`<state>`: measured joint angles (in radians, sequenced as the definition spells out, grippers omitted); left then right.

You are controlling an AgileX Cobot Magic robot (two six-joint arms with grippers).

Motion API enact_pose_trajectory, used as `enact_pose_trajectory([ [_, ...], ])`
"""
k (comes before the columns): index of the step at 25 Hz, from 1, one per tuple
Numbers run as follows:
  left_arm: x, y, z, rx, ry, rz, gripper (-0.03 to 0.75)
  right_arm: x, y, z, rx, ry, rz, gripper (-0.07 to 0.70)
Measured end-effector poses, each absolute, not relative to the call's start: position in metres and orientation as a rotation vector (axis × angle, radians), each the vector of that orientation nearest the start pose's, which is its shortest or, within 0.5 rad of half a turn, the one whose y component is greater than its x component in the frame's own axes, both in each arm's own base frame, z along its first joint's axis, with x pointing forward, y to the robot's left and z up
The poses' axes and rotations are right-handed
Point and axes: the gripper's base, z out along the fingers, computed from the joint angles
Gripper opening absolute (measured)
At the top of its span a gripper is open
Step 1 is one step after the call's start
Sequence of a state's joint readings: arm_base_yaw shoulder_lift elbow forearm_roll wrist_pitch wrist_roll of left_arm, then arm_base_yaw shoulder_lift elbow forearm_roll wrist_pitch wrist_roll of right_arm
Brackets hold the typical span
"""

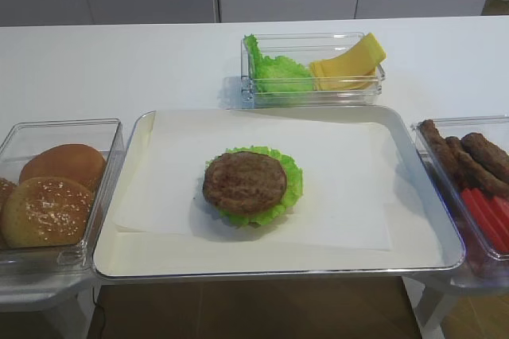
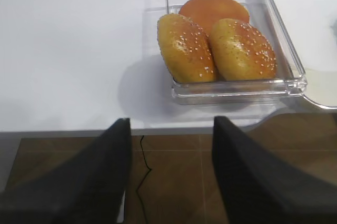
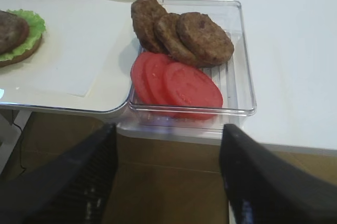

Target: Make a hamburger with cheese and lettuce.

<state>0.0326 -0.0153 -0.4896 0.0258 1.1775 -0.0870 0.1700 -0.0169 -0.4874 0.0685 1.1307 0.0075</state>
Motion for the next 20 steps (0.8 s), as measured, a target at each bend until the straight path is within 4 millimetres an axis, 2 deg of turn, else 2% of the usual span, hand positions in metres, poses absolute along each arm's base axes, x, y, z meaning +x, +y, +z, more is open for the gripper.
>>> enact_pose_trajectory([
  [14, -0.0114, 0.0018, 0.2651, -0.132, 2.152, 0.000, 0.369, -0.0099, 0.0043, 0.2685, -0.184, 2.103, 0.188, 0.460],
  [20, -0.0114, 0.0018, 0.2651, -0.132, 2.152, 0.000, 0.369, -0.0094, 0.0054, 0.2687, -0.088, 2.104, 0.137, 0.460],
])
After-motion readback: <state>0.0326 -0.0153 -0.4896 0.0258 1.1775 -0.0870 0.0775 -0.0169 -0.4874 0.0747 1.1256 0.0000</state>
